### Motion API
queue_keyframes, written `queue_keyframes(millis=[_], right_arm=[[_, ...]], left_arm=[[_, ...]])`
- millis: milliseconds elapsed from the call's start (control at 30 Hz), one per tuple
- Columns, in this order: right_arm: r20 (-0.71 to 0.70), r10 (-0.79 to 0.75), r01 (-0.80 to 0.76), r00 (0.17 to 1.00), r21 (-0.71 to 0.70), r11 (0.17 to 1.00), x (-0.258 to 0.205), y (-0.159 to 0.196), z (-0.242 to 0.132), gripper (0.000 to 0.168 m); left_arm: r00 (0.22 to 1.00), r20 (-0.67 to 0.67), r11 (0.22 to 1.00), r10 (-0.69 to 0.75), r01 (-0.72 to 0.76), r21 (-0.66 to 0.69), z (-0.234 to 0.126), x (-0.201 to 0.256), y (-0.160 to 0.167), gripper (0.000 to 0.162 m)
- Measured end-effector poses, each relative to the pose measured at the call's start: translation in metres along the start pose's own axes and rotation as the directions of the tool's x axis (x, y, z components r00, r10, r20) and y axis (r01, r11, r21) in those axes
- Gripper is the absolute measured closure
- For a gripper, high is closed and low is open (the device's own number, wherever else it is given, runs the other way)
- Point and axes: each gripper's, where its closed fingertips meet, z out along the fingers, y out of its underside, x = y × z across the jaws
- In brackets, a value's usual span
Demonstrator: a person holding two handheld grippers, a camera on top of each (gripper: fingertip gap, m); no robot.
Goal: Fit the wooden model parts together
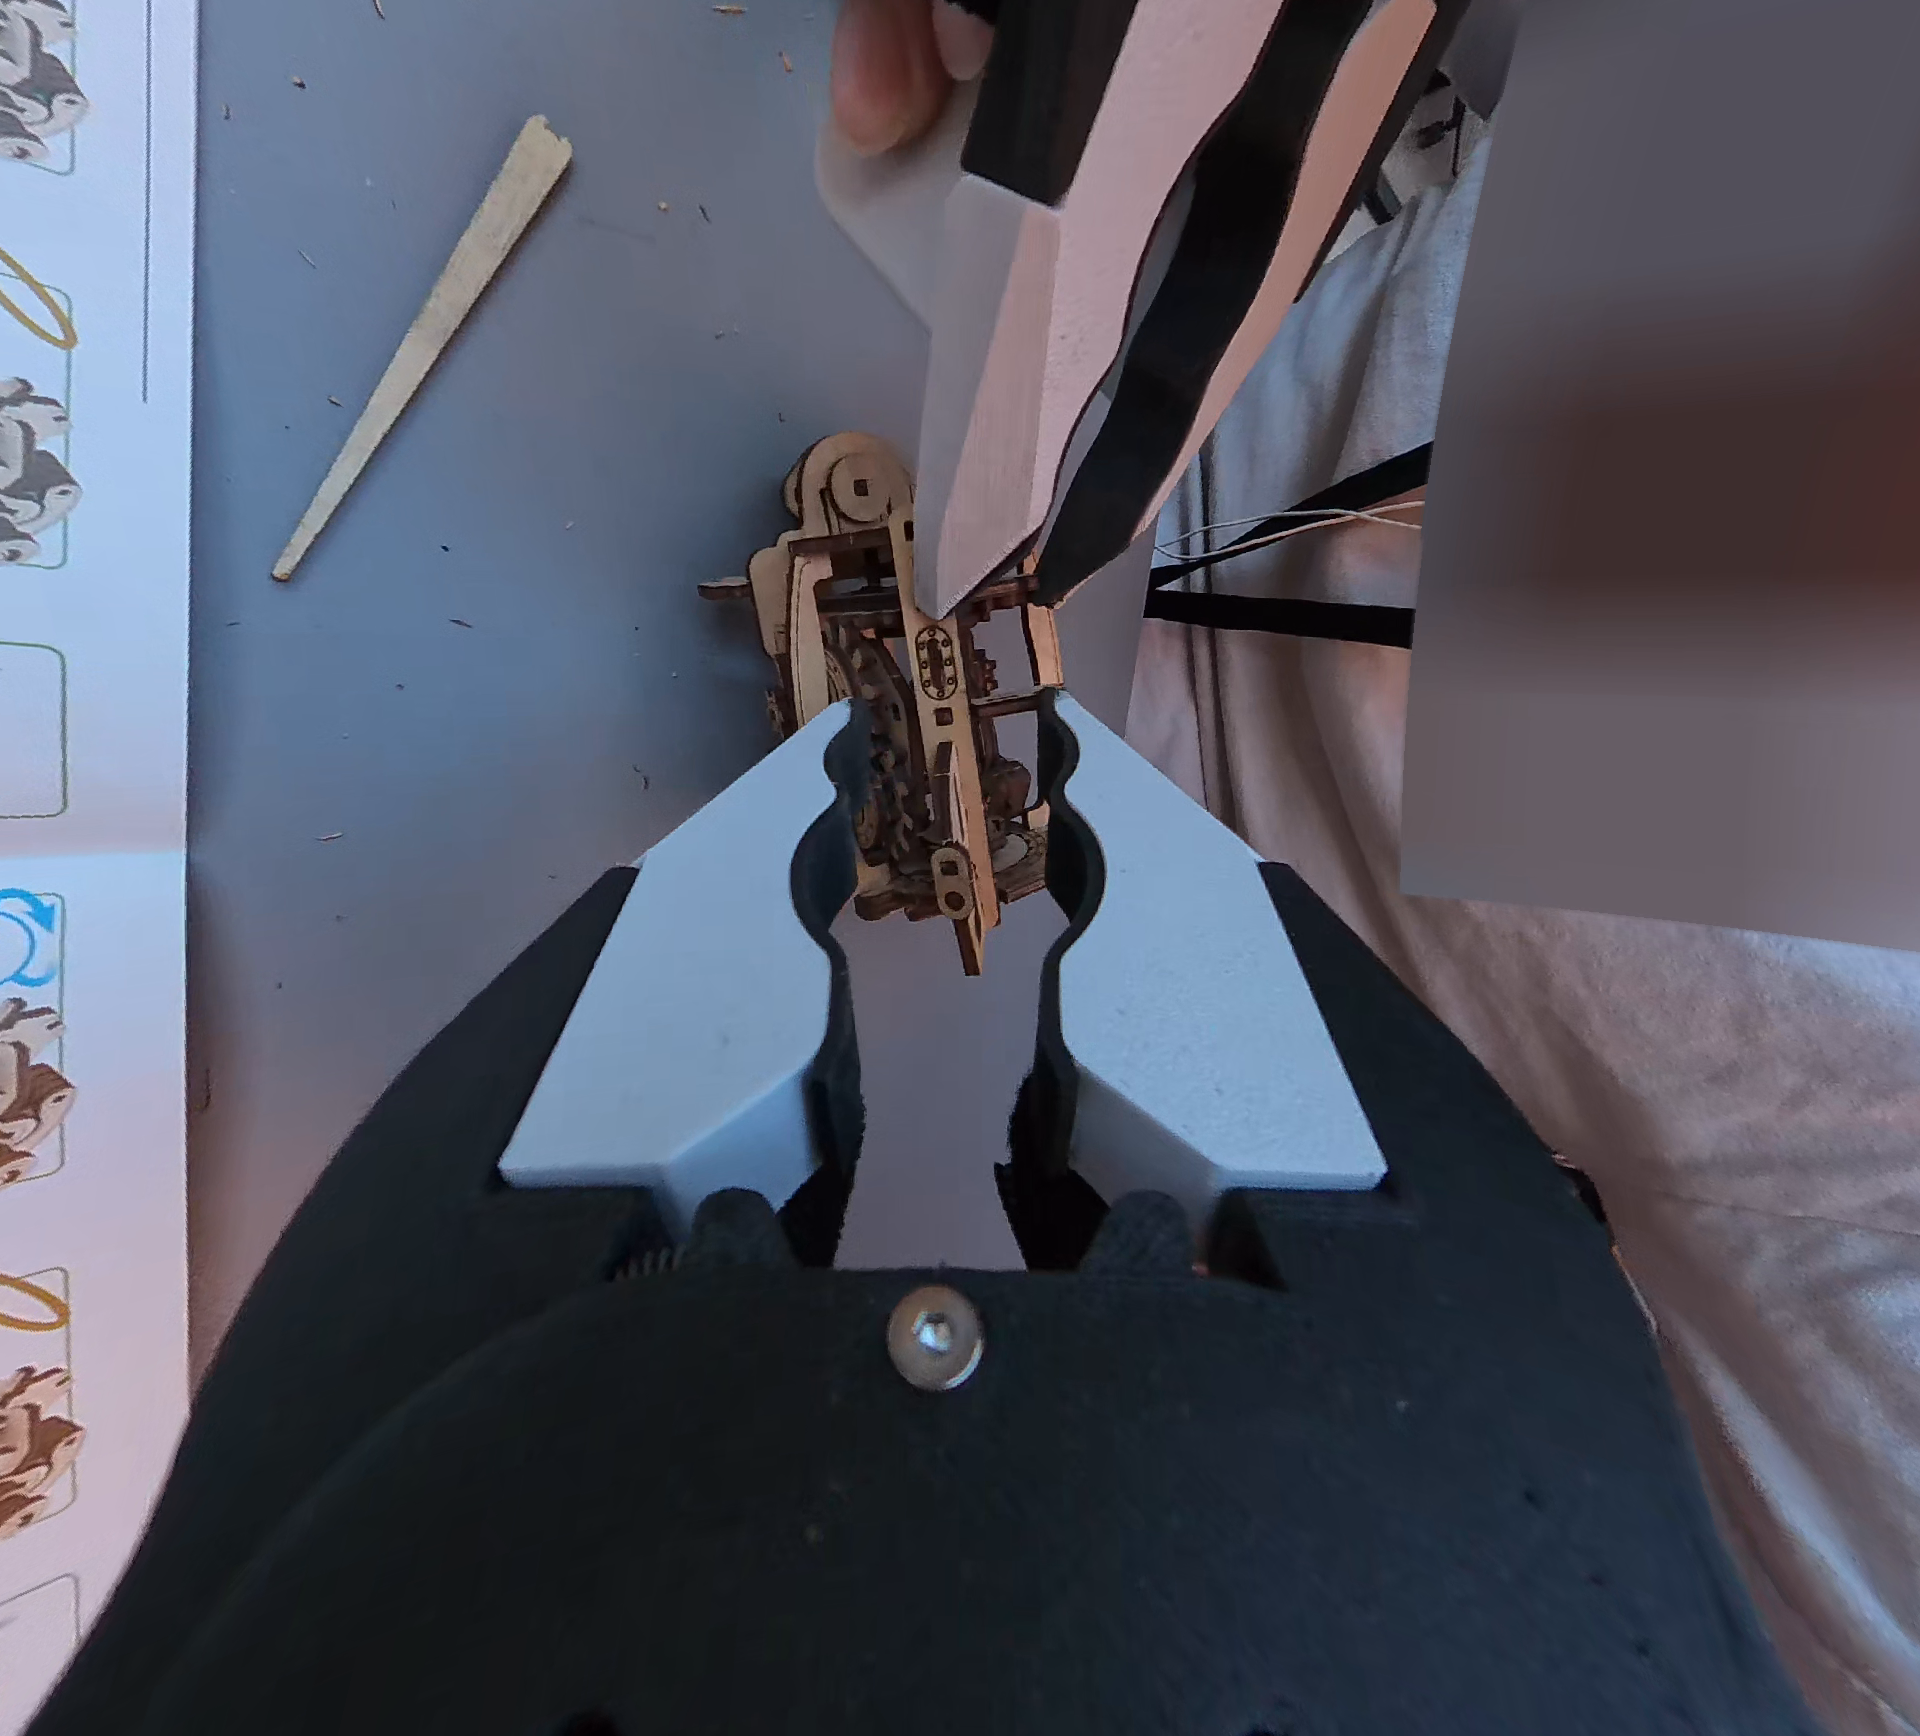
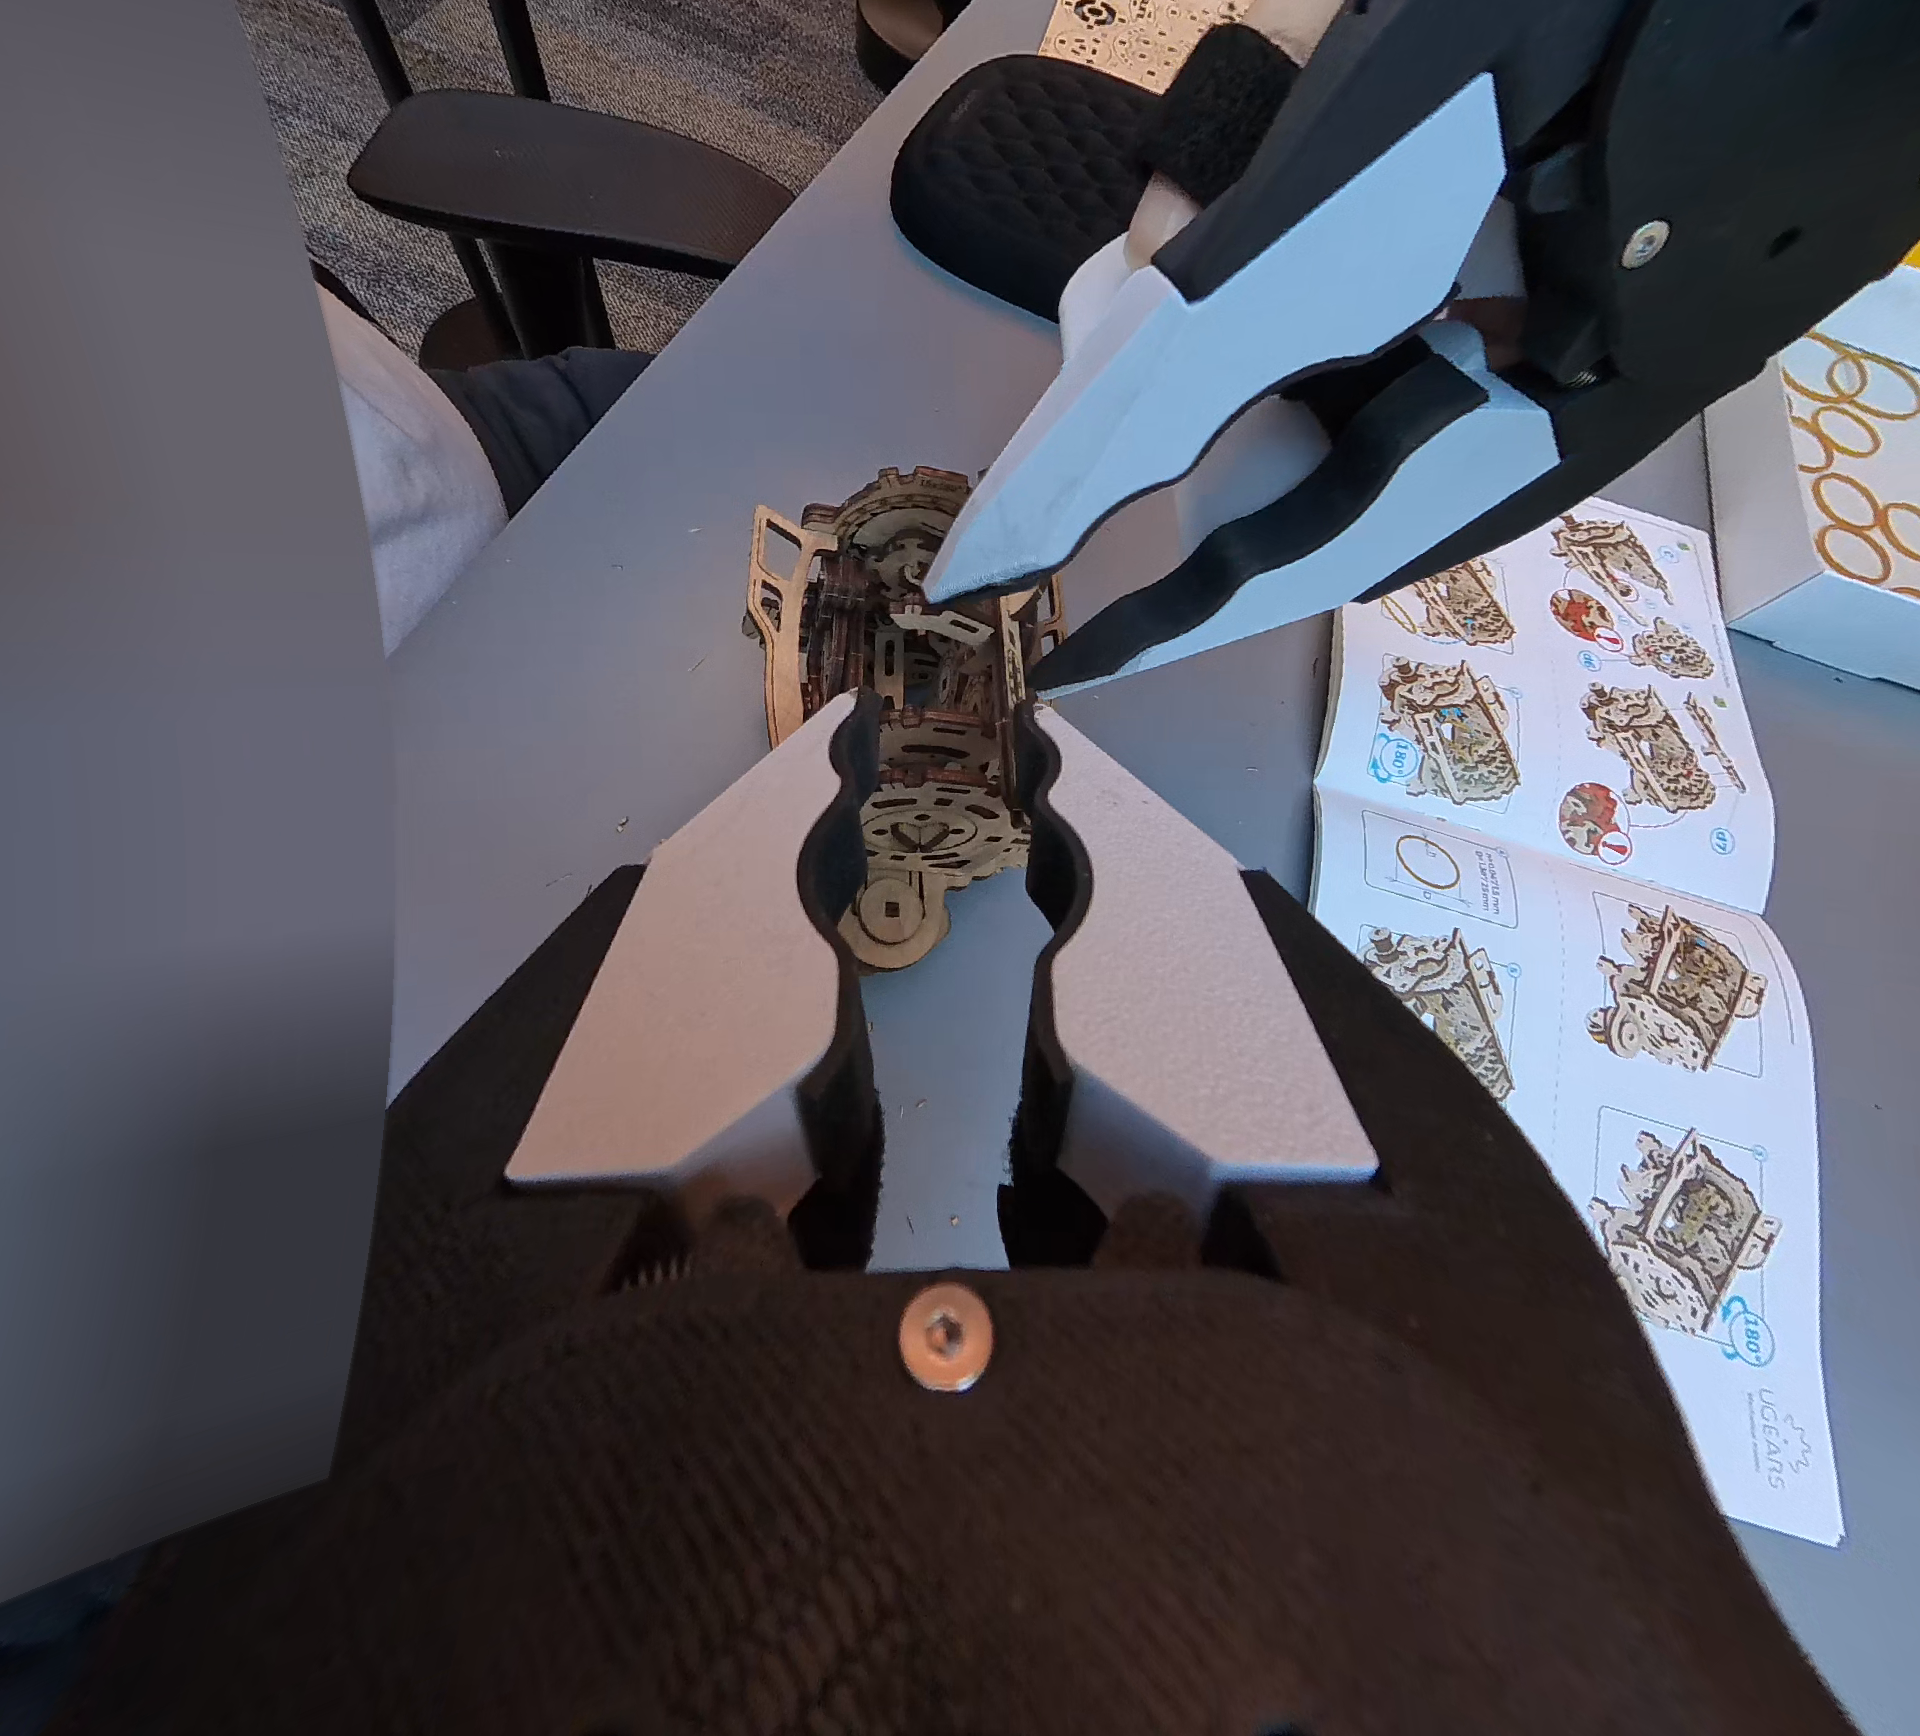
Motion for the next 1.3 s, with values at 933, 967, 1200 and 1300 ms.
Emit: queue_keyframes(millis=[933,967,1200,1300], right_arm=[[-0.003,-0.003,0.003,1.0,-0.002,1.0,-0.0005,-0.0002,0.0004,0.144],[-0.003,0.0,0.0,1.0,-0.001,1.0,-0.0002,-0.0001,0.0004,0.144],[0.001,0.006,-0.006,1.0,0.003,1.0,-0.0001,-0.0002,0.0001,0.144],[0.006,0.009,-0.009,1.0,0.008,1.0,-0.0007,-0.0005,0.0003,0.144]], left_arm=[[0.977,0.209,0.997,0.051,-0.039,-0.062,0.0054,0.0006,0.0044,0.126],[0.978,0.202,0.998,0.047,-0.035,-0.059,0.0053,0.0004,0.0043,0.126],[0.98,0.189,0.997,0.064,-0.054,-0.061,0.0052,-0.0001,0.0043,0.126],[0.98,0.186,0.996,0.07,-0.06,-0.062,0.0054,0.0003,0.005,0.126]])
